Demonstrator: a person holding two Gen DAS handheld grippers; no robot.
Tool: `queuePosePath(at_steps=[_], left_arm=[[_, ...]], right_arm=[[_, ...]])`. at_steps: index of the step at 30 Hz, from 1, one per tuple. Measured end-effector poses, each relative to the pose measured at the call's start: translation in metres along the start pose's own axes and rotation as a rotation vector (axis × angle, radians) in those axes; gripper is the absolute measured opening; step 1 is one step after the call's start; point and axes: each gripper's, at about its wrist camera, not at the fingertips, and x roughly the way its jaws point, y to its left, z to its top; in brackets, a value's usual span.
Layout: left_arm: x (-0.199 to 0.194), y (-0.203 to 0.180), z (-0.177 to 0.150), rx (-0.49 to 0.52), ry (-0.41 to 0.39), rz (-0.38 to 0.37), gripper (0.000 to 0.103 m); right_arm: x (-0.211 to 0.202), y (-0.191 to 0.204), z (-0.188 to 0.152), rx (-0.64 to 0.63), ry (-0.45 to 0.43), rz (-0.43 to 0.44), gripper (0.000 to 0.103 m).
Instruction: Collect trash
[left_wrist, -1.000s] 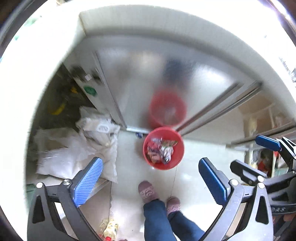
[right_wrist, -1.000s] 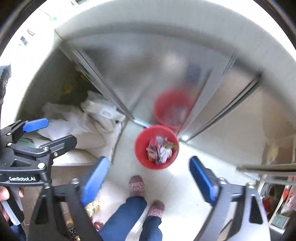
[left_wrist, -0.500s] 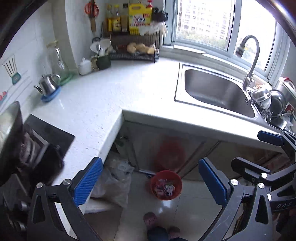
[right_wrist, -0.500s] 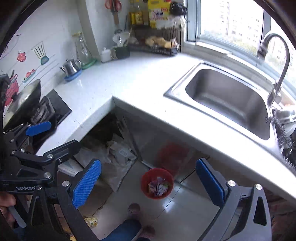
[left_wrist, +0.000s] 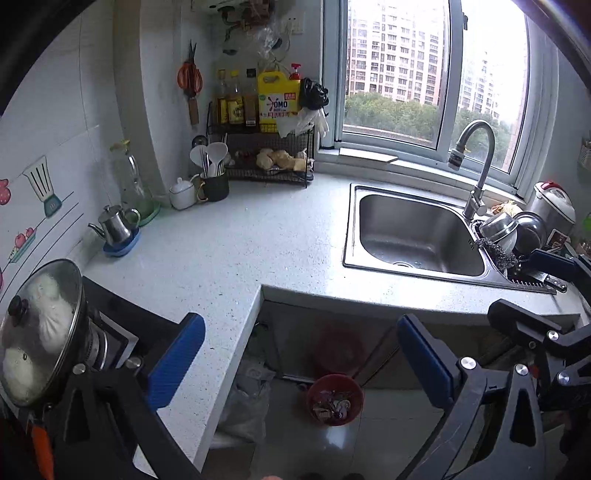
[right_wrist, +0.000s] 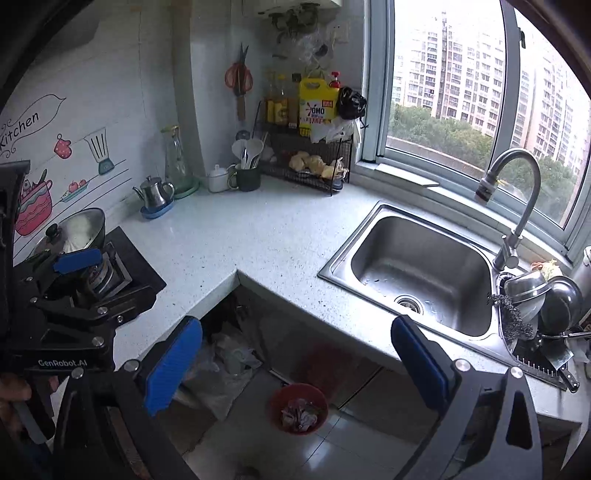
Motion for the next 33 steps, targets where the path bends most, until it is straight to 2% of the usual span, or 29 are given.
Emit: queuePosePath(at_steps=[8, 13, 23, 33], left_arm=[[-0.017, 0.005, 0.005, 0.049, -0.053, -0.025, 0.103], [-0.026, 0.003, 0.001, 0.066, -0.067, -0.038, 0.103], [-0.034, 0.002, -0.008, 0.071, -0.055, -0.058, 0.103], [-0.039, 0.007, -0.012, 0.044, -0.047, -0.05, 0.103]], right_arm=[[-0.013, 0.001, 0.001, 0.03, -0.058, -0.066, 0.102], [-0.022, 0.003, 0.0, 0.059, -0.067, -0.073, 0.102], [-0.032, 0.02, -0.009, 0.05, -0.078, -0.115, 0.102], [-0.039, 0.023, -0.01, 0.055, -0.082, -0.114, 0.102]])
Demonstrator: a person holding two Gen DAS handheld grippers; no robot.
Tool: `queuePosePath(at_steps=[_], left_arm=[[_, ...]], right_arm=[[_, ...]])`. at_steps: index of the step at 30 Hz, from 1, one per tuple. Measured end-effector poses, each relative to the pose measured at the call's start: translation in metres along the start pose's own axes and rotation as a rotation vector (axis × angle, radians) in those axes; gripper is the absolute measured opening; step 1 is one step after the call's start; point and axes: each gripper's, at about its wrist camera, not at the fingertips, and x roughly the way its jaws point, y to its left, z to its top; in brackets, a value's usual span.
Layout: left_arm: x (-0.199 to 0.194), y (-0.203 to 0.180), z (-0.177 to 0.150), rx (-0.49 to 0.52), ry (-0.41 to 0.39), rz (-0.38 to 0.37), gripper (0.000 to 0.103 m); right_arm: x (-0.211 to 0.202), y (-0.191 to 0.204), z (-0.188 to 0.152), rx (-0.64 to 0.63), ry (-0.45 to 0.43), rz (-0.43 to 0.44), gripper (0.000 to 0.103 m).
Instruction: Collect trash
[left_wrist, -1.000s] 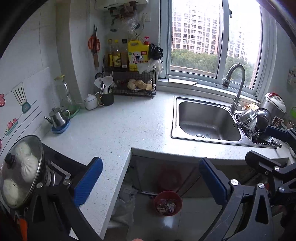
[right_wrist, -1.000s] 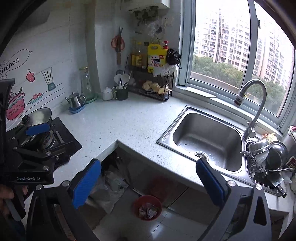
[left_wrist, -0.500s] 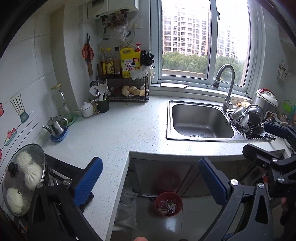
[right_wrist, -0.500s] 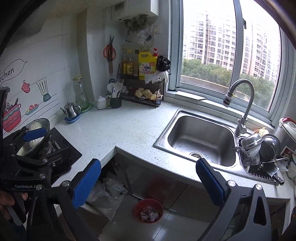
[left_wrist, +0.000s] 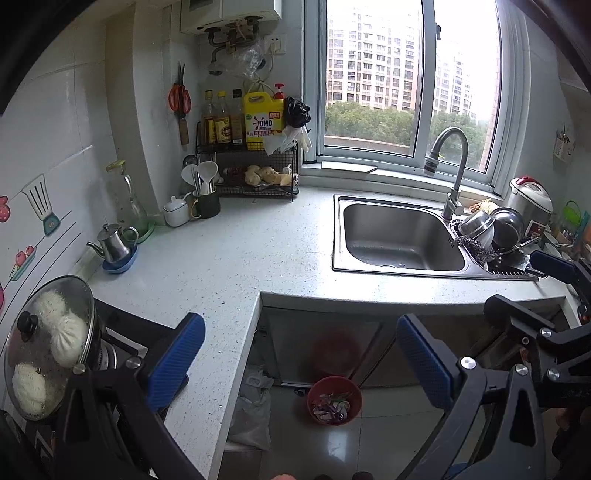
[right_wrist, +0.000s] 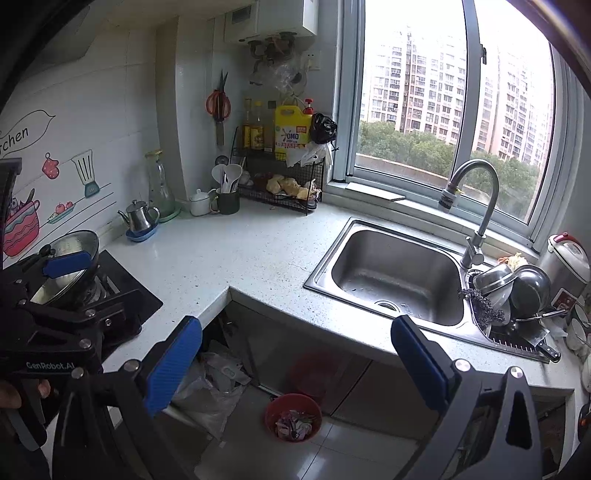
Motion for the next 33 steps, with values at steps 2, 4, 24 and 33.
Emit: queuePosePath(at_steps=[2, 4, 24, 33], left_arm=[[-0.001, 0.002, -0.001, -0.006, -0.002, -0.002, 0.103], [-0.002, 0.004, -0.002, -0.01, -0.001, -0.003, 0.103], [-0.004, 0.003, -0.007, -0.042, 0.008, -0.007, 0.103], [-0.001, 0.003, -0.007, -0.062, 0.017, -0.003, 0.103]], right_arm=[[-0.001, 0.001, 0.001, 0.001, -0.001, 0.0, 0.102], [0.0, 0.002, 0.0, 0.003, 0.002, 0.002, 0.102], [-0.001, 0.012, -0.003, 0.015, 0.025, 0.013, 0.102], [0.002, 0.013, -0.002, 0.025, 0.032, 0.018, 0.102]])
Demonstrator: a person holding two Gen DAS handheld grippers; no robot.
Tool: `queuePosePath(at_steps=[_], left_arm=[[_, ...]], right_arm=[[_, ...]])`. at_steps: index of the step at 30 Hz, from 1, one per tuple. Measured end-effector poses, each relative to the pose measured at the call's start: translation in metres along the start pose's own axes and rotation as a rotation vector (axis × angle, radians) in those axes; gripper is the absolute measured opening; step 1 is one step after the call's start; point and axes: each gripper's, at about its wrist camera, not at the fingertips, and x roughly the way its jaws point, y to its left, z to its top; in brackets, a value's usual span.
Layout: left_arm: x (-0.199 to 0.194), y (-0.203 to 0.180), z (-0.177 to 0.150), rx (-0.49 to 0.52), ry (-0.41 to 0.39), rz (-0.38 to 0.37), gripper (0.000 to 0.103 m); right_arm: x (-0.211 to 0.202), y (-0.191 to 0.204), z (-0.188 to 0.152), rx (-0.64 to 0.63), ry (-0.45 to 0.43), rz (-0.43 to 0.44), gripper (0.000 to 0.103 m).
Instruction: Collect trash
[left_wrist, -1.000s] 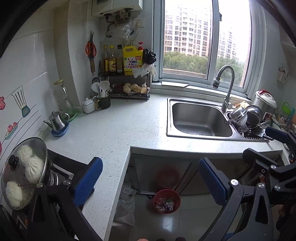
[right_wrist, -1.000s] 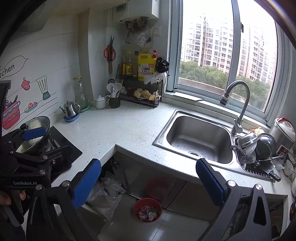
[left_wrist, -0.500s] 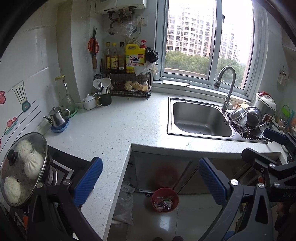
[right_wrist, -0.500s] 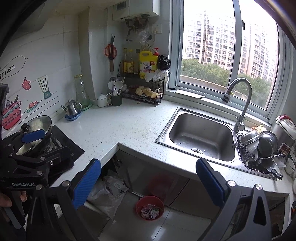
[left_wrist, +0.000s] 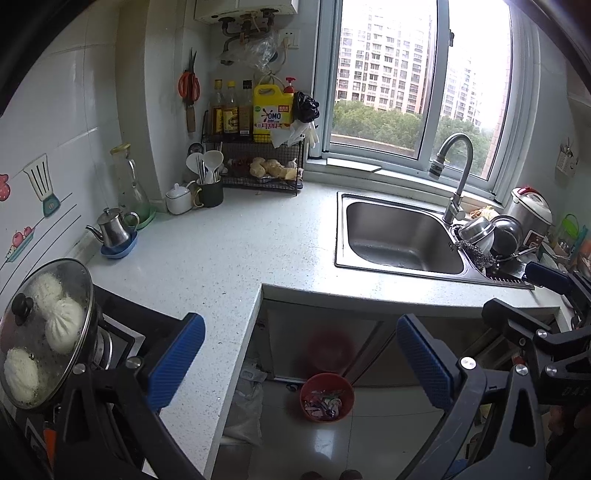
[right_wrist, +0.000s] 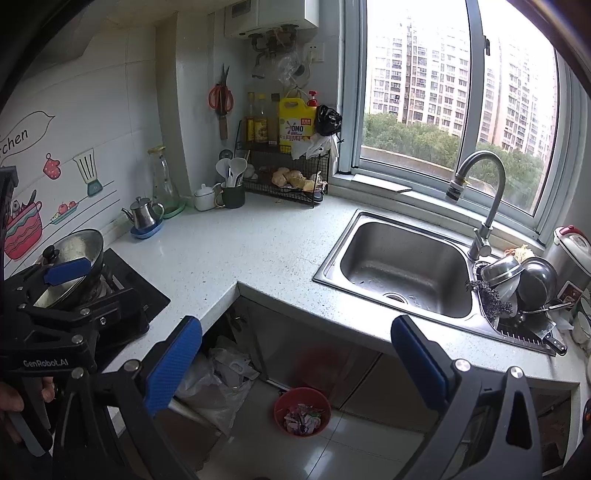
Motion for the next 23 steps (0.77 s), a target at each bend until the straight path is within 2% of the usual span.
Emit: queuePosePath(at_steps=[23], left_arm=[[0.0075, -0.0055, 0.0013, -0.006, 0.015, -0.016, 0.103]], right_arm=[[0.0054, 0.0053, -0.0006, 0.012, 0.026, 0.006, 0.102]])
